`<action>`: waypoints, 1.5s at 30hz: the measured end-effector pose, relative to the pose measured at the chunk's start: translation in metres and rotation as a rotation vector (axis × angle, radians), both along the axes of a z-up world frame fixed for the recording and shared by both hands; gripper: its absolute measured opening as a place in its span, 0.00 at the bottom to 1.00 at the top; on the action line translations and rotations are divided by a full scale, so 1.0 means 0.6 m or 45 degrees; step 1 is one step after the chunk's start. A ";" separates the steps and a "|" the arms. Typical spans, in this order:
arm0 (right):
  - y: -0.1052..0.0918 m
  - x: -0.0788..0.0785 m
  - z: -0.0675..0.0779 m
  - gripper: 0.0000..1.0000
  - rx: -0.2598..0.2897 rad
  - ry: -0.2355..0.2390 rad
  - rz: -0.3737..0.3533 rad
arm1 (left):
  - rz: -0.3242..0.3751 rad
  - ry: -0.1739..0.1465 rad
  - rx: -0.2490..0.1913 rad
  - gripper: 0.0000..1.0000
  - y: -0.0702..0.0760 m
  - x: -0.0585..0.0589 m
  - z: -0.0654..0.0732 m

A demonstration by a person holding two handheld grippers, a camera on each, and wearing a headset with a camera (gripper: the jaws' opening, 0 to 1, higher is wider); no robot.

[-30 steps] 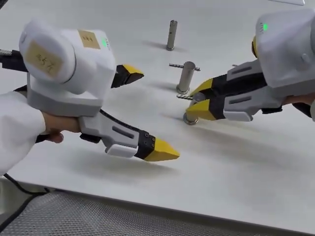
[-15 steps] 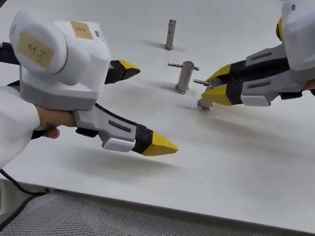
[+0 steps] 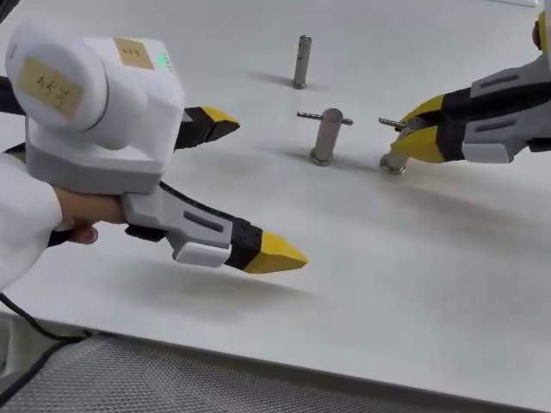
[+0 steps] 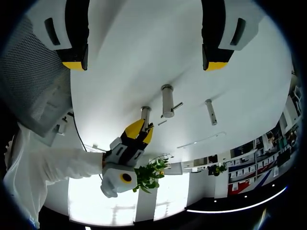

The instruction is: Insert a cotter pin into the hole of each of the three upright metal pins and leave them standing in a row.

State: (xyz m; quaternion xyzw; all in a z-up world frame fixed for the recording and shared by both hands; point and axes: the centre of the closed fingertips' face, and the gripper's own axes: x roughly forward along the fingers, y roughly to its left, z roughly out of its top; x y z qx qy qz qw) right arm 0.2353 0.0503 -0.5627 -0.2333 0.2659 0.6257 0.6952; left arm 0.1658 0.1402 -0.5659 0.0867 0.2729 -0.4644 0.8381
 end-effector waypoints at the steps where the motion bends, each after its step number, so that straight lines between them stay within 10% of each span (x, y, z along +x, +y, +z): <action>1: 0.000 0.000 -0.001 0.08 -0.002 0.000 0.003 | 0.001 0.002 0.001 0.99 0.000 0.000 0.000; 40: -0.002 0.007 -0.012 0.09 0.051 0.015 0.037 | -0.006 0.049 0.010 0.99 0.001 -0.009 -0.005; 45: -0.005 0.013 -0.007 0.21 0.068 0.014 -0.007 | 0.005 0.048 0.007 0.99 0.002 -0.009 -0.003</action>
